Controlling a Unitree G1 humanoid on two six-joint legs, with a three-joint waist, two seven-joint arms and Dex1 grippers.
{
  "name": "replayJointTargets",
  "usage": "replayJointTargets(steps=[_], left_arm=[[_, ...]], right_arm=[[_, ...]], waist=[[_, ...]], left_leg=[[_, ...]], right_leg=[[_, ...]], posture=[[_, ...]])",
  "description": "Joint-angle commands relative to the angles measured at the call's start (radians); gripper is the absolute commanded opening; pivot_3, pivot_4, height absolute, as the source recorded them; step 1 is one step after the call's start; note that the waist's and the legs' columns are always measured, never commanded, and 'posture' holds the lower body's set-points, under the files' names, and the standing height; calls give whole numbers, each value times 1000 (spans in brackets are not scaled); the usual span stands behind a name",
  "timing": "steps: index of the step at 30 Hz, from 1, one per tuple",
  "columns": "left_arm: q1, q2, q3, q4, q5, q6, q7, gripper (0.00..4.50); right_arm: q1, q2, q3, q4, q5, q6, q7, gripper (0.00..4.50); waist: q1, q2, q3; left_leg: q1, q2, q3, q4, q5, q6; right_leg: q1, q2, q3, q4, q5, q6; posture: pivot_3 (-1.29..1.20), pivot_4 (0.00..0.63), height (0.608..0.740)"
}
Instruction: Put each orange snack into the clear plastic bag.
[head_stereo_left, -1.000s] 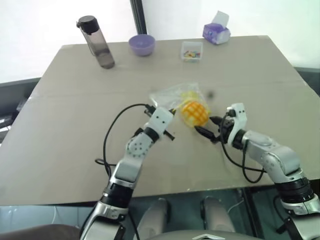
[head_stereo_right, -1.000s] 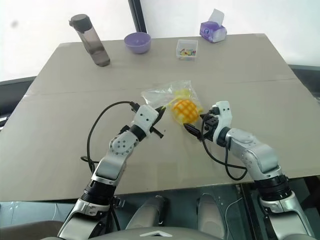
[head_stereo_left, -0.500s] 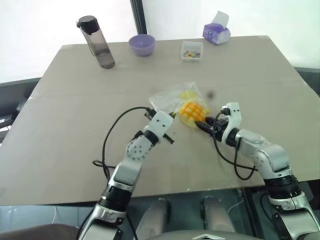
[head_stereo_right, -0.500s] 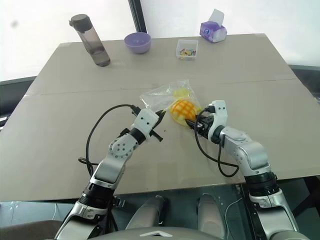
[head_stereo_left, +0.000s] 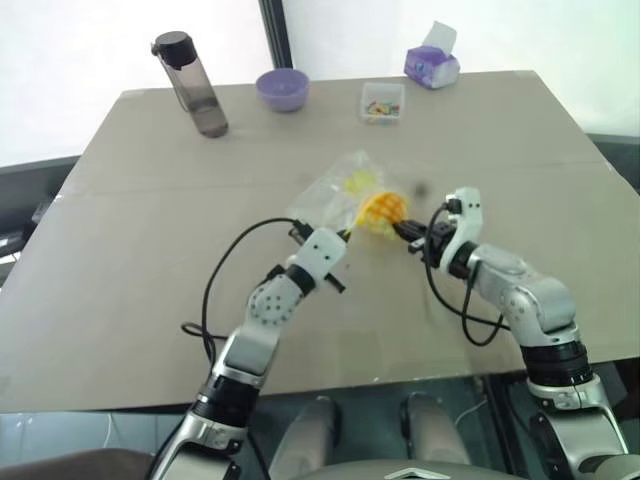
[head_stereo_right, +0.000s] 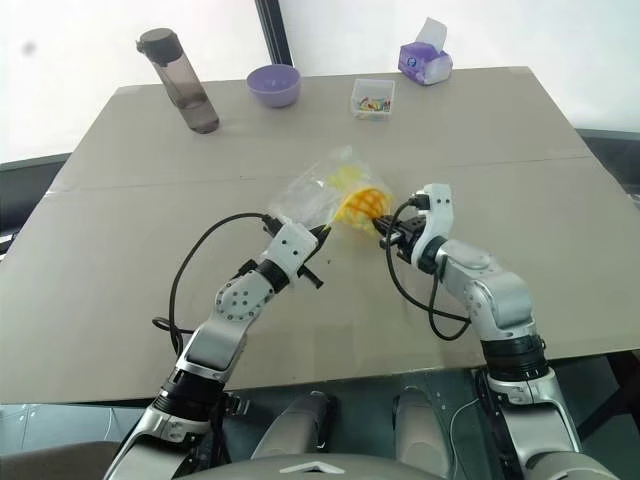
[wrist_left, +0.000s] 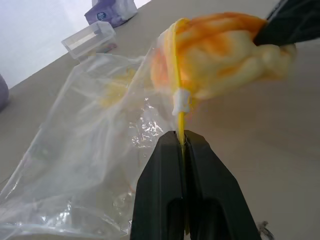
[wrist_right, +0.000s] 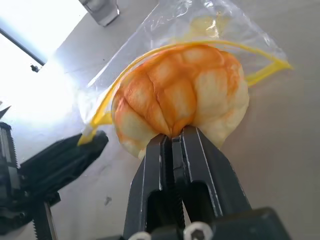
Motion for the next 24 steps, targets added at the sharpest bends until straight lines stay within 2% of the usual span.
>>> replayJointTargets(steps=[1,6,13,24], left_arm=[[-3,20,-31,-45,27,-61,-19,0],[-9,44,-52,-35,52,-102,-34,0],[-11,51,-43,-32,46,-115,-44,0],[-22,64,-22,-1,38,-125,-43,0]], right_arm=[[-34,6,-25,-52,23,34,10,76],[-55,-13,-43,-50,61,112,44,76],[-83,-116,-79,34,43,117,130,76],[-85,-155,-170,82,72,143,150,76]], waist=[[0,0,0],[1,0,0],[1,0,0],[1,0,0]], left_leg=[[0,0,0,0,0,0],[0,0,0,0,0,0],[0,0,0,0,0,1],[0,0,0,0,0,1]], right_leg=[[0,0,0,0,0,0],[0,0,0,0,0,0],[0,0,0,0,0,0],[0,0,0,0,0,0]], posture=[[0,150,740],[0,150,740],[0,150,740],[0,150,740]])
